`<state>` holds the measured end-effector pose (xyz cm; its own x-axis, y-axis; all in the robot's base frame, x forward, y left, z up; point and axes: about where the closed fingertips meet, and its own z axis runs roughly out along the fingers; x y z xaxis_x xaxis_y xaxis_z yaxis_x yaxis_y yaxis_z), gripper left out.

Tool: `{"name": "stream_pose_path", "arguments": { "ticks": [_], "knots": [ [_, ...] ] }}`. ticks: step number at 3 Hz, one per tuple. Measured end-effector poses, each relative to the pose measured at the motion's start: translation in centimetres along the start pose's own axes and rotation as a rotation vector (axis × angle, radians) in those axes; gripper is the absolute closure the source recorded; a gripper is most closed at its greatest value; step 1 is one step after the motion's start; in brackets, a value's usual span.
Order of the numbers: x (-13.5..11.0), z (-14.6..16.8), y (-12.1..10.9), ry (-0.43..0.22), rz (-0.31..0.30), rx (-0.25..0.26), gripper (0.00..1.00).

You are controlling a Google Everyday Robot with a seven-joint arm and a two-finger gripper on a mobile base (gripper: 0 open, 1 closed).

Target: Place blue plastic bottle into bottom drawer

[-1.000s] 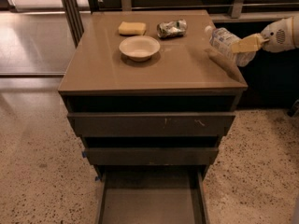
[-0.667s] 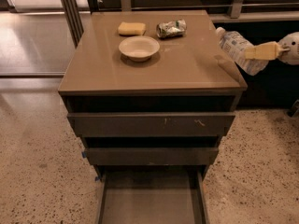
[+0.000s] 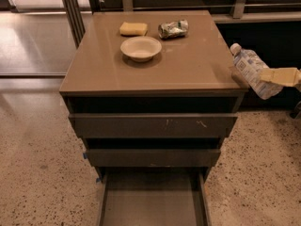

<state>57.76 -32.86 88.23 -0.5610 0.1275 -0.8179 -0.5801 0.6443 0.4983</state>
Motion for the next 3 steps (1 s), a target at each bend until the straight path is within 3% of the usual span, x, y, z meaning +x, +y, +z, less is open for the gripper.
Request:
{"name": "stream_pose_path", "arguments": {
  "ticks": [1, 2, 3],
  "knots": [
    [-0.3, 0.5, 0.4, 0.006, -0.013, -0.007, 1.0],
    [1.6, 0.6, 1.7, 0.009, -0.008, -0.041, 1.0],
    [7.8, 1.2, 3.6, 0.022, 0.062, -0.119, 1.0]
  ]
}}
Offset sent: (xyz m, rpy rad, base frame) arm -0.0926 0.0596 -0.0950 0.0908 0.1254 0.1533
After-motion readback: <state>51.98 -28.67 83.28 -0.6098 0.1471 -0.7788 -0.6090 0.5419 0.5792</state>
